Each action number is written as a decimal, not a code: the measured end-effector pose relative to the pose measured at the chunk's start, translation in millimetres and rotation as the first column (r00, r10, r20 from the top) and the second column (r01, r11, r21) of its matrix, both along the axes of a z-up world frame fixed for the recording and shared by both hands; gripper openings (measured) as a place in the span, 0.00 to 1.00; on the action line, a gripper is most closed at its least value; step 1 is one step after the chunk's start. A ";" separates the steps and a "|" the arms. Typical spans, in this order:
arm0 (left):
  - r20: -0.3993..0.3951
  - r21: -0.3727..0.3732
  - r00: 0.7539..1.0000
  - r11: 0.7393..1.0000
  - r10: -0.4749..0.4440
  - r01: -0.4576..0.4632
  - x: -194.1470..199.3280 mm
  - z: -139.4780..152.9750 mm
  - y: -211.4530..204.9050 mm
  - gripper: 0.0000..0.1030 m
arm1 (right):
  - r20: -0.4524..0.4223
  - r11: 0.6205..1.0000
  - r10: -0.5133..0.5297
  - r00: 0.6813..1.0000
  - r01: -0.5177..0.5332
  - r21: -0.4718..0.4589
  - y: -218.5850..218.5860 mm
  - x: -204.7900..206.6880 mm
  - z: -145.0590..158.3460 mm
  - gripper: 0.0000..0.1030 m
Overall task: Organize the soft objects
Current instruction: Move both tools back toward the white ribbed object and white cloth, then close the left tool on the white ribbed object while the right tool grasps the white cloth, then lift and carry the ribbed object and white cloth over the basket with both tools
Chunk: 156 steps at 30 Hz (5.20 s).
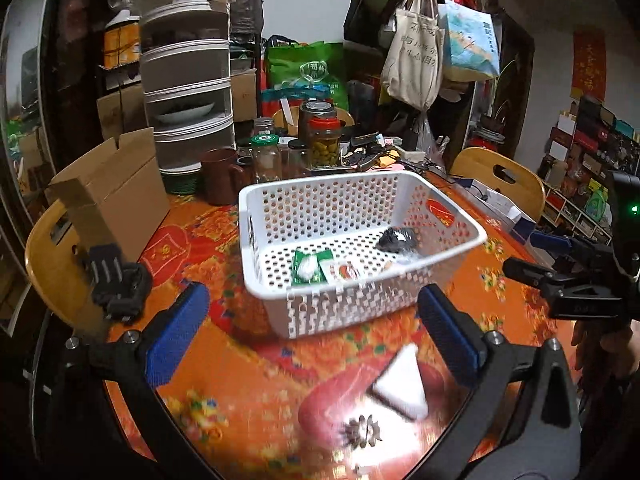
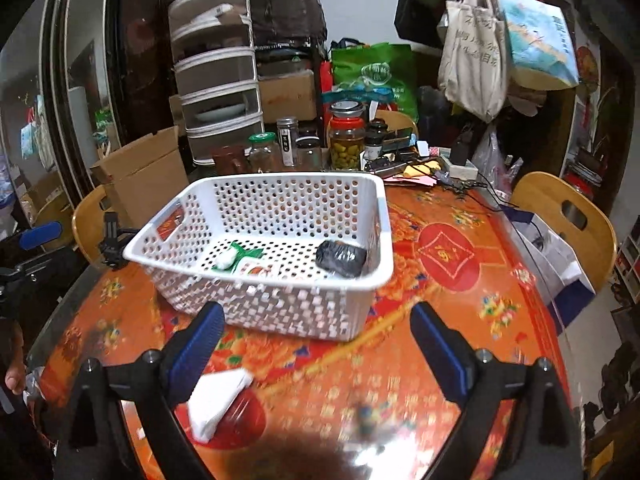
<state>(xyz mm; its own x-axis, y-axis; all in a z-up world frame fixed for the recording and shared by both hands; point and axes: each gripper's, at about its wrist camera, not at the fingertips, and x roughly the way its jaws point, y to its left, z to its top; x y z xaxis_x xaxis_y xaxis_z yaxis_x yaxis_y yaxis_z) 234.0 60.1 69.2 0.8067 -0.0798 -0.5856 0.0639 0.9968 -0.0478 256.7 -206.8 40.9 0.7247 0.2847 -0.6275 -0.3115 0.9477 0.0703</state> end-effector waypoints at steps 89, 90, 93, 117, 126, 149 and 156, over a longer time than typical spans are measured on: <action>-0.147 -0.046 0.988 0.998 -0.042 0.035 -53.6 -164.1 -10.1 0.41 | -0.130 0.983 0.182 0.975 -0.176 0.057 88.4 -71.7 -130.8 0.12; -0.141 -0.044 0.989 0.998 -0.043 0.037 -54.8 -163.3 -10.8 0.41 | -0.125 0.983 0.181 0.976 -0.175 0.060 87.5 -72.6 -130.2 0.12; -0.118 -0.032 0.992 0.999 -0.034 0.030 -59.1 -160.7 -12.0 0.41 | -0.110 0.982 0.181 0.977 -0.174 0.070 85.5 -75.0 -128.3 0.12; 0.014 -0.031 0.996 0.995 -0.092 0.092 -68.0 -84.9 -18.3 0.41 | 0.025 0.986 0.122 0.992 -0.124 0.113 22.6 -92.6 -64.6 0.11; 0.053 -0.059 0.993 0.992 -0.107 0.110 -37.7 -33.8 -18.9 0.41 | 0.074 0.986 0.137 0.988 -0.143 0.086 21.9 -72.9 -19.2 0.12; -0.216 -0.071 0.976 0.997 0.012 -0.028 193.6 -4.5 -4.9 0.41 | -0.127 0.990 0.095 0.987 -0.107 -0.092 65.9 114.6 21.8 0.12; -0.350 -0.061 0.937 0.997 0.013 -0.037 229.6 -47.1 -7.6 0.41 | -0.240 0.984 0.092 0.966 -0.125 -0.128 79.3 149.3 -12.7 0.12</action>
<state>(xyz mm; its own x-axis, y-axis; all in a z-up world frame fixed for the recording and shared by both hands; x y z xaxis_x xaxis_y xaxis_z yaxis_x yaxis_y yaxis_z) 463.6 52.5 22.1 0.5548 -0.1100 -0.8247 0.0063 0.9918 -0.1280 406.0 -127.5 28.2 0.5238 0.2503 -0.8142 -0.4038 0.9146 0.0213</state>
